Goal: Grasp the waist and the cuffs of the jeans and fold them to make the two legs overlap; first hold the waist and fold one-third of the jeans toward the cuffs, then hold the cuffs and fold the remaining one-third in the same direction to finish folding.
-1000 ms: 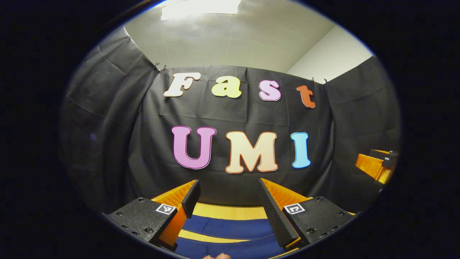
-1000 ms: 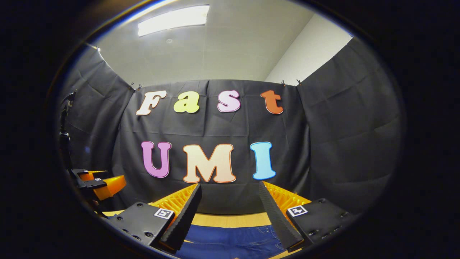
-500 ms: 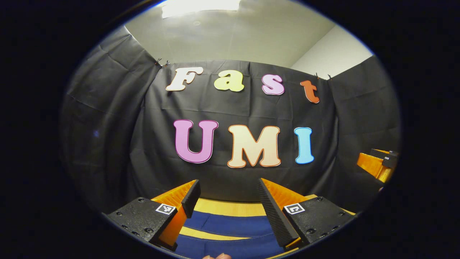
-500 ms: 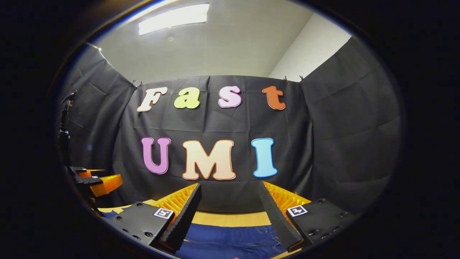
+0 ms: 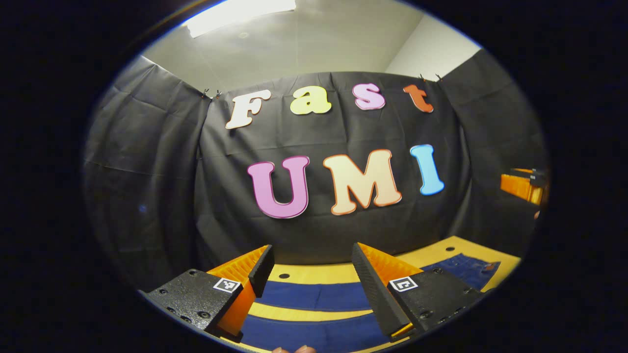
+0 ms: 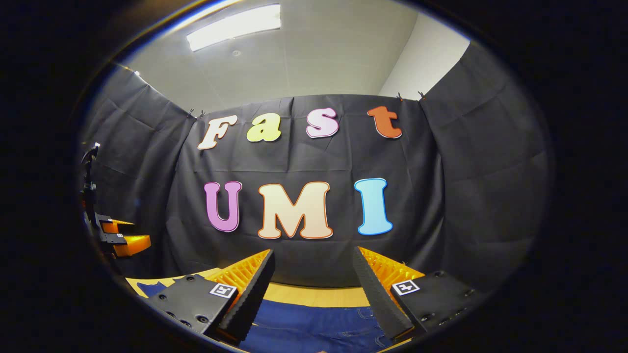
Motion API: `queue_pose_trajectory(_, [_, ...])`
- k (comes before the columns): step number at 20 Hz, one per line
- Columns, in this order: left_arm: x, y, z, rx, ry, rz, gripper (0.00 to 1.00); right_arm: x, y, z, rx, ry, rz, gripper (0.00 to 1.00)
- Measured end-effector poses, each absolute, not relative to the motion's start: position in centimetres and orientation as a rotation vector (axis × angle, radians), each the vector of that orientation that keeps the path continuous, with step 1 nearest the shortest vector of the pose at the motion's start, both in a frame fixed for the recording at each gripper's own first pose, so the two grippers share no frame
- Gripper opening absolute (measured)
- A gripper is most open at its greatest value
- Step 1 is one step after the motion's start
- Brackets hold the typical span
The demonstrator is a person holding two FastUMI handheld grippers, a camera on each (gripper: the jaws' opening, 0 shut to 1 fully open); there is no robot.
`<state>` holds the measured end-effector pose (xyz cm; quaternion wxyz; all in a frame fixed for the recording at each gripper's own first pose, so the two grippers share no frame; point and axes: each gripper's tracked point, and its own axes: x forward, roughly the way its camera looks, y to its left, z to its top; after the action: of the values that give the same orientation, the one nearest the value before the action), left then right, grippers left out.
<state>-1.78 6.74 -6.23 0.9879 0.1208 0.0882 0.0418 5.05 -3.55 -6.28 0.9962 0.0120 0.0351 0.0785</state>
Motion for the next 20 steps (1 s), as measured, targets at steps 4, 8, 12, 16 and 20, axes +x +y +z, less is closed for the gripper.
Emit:
queue_pose_trajectory(4, [-3.8, 11.6, -10.0, 0.397, 0.309, 0.084, 0.96, 6.1, -2.8, -8.1, 0.006, 0.099, 0.139, 0.99])
queue_pose_trajectory(8, [-5.2, 14.6, -14.2, 0.522, 0.452, 0.02, 0.95, 6.7, -2.1, -9.3, 0.012, 0.128, 0.123, 0.99])
queue_pose_trajectory(12, [-6.8, 16.2, -19.2, 0.647, 0.597, -0.07, 0.95, 7.2, -2.1, -10.2, -0.011, 0.145, 0.113, 0.99])
queue_pose_trajectory(16, [-9.2, 17.7, -23.9, 0.713, 0.734, -0.138, 0.95, 7.6, -2.0, -10.8, -0.028, 0.159, 0.108, 0.98])
queue_pose_trajectory(20, [-11.6, 19.4, -28.0, 0.811, 0.845, -0.184, 0.96, 7.6, -2.2, -11.7, -0.049, 0.184, 0.106, 0.98])
